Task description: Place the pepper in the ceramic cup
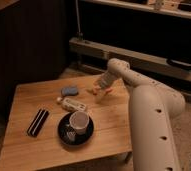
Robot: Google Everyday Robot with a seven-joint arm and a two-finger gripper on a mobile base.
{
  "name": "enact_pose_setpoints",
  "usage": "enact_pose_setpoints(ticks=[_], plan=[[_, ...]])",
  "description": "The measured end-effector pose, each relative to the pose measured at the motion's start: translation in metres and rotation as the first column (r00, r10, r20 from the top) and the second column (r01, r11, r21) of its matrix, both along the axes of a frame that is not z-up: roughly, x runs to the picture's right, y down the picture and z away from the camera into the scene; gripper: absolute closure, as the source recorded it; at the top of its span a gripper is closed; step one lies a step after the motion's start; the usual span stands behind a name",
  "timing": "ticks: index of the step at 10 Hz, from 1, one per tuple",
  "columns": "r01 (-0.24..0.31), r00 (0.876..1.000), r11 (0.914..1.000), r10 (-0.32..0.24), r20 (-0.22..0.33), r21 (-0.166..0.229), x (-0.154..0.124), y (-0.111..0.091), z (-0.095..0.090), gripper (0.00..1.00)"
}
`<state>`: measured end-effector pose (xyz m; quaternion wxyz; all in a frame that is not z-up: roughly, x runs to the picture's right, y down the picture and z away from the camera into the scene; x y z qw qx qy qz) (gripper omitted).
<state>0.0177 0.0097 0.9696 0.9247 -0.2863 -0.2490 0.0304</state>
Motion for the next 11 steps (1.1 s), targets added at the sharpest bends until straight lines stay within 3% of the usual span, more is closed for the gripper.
enact_pose_setpoints(ticks=[4, 8, 11], plan=[[0.008, 1.0, 0.9999, -0.008, 0.015, -0.013, -0.0034, 0.0014, 0.0046, 0.3], [0.02, 1.0, 0.9996, -0.019, 0.02, -0.022, -0.0035, 0.0038, 0.0086, 0.51], [0.025, 0.999, 0.9993, -0.025, 0.02, -0.026, -0.0021, 0.0051, 0.0096, 0.51]])
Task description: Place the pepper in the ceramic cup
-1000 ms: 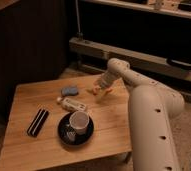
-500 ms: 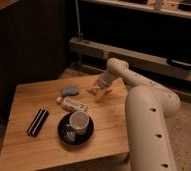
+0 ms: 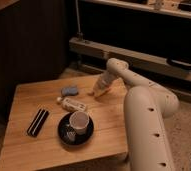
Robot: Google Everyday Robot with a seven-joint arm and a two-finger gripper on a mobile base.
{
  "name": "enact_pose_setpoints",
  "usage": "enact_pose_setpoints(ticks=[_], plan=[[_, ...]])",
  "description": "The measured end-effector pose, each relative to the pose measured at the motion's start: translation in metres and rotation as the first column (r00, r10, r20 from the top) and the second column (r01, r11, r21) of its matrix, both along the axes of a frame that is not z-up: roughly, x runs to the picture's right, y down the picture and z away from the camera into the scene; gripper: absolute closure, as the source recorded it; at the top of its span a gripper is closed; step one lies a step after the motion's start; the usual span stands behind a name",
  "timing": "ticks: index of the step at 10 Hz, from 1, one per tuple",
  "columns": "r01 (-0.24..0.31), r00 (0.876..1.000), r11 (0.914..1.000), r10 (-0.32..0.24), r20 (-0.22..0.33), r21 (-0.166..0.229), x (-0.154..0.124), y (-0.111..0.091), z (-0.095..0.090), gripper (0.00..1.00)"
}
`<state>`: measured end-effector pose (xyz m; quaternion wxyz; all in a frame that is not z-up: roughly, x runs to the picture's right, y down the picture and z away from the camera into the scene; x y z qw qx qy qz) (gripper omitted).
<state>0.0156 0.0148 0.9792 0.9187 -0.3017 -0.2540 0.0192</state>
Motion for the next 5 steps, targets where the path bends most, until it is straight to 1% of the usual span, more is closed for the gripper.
enact_pose_setpoints(ticks=[5], plan=[[0.028, 1.0, 0.9996, -0.028, 0.006, -0.001, 0.0024, 0.005, 0.0003, 0.51]])
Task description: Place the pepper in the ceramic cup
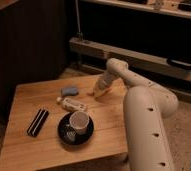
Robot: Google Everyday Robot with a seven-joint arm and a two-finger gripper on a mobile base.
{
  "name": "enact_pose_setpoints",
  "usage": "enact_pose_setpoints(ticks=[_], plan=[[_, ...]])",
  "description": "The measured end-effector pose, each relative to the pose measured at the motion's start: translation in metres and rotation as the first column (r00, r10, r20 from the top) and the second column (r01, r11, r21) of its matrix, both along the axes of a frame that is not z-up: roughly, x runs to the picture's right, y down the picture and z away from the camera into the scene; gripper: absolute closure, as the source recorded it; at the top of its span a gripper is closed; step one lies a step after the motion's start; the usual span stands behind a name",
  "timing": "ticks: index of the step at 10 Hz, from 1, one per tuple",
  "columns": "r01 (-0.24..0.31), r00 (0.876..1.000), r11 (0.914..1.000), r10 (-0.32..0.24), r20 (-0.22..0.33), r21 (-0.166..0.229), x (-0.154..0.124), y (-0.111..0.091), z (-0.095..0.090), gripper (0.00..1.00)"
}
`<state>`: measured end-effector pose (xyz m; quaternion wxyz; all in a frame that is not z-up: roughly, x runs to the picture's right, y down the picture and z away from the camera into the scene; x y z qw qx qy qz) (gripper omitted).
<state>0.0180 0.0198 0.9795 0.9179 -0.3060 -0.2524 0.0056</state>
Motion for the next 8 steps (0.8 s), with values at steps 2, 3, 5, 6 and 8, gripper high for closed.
enact_pose_setpoints(ticks=[2, 3, 5, 6, 8], plan=[[0.003, 1.0, 1.0, -0.003, 0.007, 0.003, 0.0012, 0.0002, 0.0004, 0.52], [0.004, 1.0, 1.0, -0.004, 0.014, 0.003, 0.0022, -0.0001, -0.0002, 0.58], [0.006, 1.0, 1.0, -0.006, 0.022, 0.004, 0.0032, -0.0007, -0.0003, 0.76], [0.007, 1.0, 1.0, -0.007, 0.024, 0.004, 0.0037, -0.0009, -0.0003, 0.77], [0.011, 1.0, 0.9999, -0.011, 0.03, 0.002, 0.0044, -0.0013, -0.0009, 0.77]])
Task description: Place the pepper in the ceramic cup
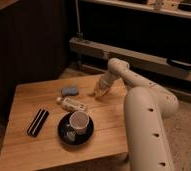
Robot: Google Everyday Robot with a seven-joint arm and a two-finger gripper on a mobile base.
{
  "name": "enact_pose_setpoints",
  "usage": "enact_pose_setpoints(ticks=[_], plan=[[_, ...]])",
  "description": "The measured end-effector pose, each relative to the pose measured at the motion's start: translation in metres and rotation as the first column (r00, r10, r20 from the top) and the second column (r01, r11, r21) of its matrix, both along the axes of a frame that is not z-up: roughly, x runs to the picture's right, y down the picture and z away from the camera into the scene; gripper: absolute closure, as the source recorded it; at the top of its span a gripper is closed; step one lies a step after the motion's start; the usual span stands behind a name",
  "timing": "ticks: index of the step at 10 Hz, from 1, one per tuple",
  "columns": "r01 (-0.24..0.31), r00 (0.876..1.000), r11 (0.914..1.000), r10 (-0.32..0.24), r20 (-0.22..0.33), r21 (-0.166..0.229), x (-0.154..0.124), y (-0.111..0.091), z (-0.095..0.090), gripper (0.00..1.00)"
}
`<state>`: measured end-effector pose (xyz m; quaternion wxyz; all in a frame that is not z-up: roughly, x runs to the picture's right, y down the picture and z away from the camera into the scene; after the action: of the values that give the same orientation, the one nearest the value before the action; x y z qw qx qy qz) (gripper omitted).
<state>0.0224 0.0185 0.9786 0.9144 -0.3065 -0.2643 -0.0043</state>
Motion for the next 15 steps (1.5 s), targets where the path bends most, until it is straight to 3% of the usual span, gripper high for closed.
enact_pose_setpoints(ticks=[3, 7, 9, 11, 12, 13, 14, 15], plan=[[-0.01, 1.0, 0.9999, 0.01, 0.024, -0.007, -0.001, -0.007, -0.008, 0.77], [-0.024, 0.994, 0.9993, 0.027, 0.11, -0.028, -0.006, -0.049, -0.067, 0.77], [-0.033, 0.977, 0.9961, 0.05, 0.209, -0.082, -0.013, -0.062, -0.1, 0.77], [-0.023, 0.933, 0.9824, 0.088, 0.35, -0.185, -0.023, -0.056, -0.129, 0.77], [-0.003, 0.913, 0.9748, 0.094, 0.396, -0.223, -0.032, -0.051, -0.14, 0.77], [0.013, 0.906, 0.9713, 0.089, 0.413, -0.238, -0.036, -0.048, -0.148, 0.77], [0.049, 0.91, 0.9693, 0.056, 0.41, -0.241, -0.039, -0.044, -0.159, 0.77], [0.084, 0.923, 0.9701, 0.01, 0.385, -0.227, -0.042, -0.041, -0.165, 0.77]])
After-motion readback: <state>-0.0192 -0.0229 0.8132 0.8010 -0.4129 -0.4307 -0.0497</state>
